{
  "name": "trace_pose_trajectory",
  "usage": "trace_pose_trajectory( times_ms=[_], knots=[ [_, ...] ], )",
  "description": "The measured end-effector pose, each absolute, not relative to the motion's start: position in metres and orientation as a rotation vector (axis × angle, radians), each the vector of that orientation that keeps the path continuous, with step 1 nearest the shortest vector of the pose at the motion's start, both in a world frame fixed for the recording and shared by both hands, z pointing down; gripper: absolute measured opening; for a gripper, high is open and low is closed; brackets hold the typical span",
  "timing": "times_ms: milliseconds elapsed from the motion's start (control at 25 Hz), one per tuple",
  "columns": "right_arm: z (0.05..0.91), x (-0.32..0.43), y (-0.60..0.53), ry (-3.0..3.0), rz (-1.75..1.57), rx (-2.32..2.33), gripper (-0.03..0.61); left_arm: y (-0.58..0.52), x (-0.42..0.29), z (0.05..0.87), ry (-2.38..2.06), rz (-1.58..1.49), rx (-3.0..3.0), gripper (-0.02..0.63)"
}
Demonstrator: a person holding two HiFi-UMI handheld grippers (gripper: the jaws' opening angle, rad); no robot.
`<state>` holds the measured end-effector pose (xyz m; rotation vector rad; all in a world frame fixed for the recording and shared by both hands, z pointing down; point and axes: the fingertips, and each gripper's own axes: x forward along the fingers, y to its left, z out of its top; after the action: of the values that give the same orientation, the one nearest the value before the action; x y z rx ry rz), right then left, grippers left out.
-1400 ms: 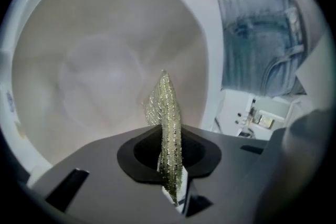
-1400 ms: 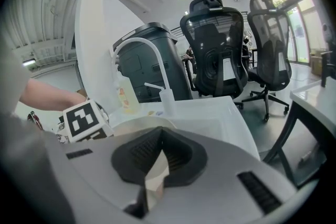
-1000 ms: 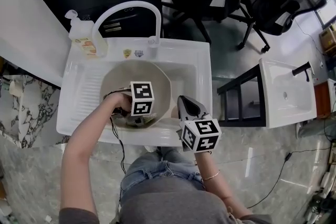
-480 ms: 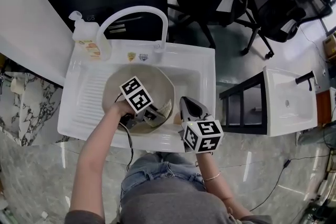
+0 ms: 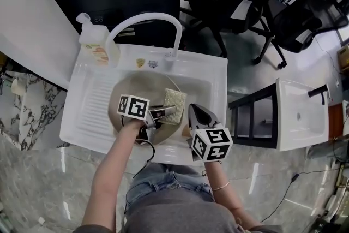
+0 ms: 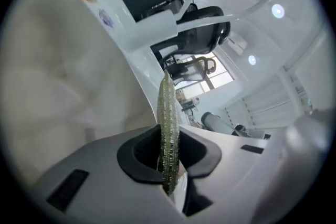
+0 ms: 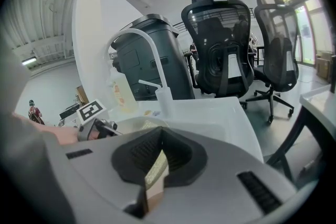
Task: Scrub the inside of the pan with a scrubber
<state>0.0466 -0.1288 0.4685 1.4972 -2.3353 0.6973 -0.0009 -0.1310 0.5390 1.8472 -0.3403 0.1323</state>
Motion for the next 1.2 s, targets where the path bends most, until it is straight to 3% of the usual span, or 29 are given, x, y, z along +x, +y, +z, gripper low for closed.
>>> trace_pose_trajectory(
  times_ms=[280, 400, 760, 1200],
  knots=[
    [0.471, 0.045, -0.136, -2.326, 0.692, 1.494, 0.011, -0.155, -0.057, 0.530, -0.790, 0.039, 1.954, 0.067],
    [0.473, 0.047, -0.137, -2.319, 0.695, 1.507, 0.011, -0.142, -0.057, 0.520, -0.670, 0.045, 2.003, 0.066],
    [0.473, 0.057, -0.142, -2.300, 0.721, 1.563, 0.011, -0.109, -0.023, 0.572, -0.359, 0.599, 2.077, 0.064],
    [0.482, 0.056, -0.157, -2.279, 0.758, 1.561, 0.011, -0.154, -0.036, 0.627, -0.763, 0.809, 1.999, 0.064]
  ],
)
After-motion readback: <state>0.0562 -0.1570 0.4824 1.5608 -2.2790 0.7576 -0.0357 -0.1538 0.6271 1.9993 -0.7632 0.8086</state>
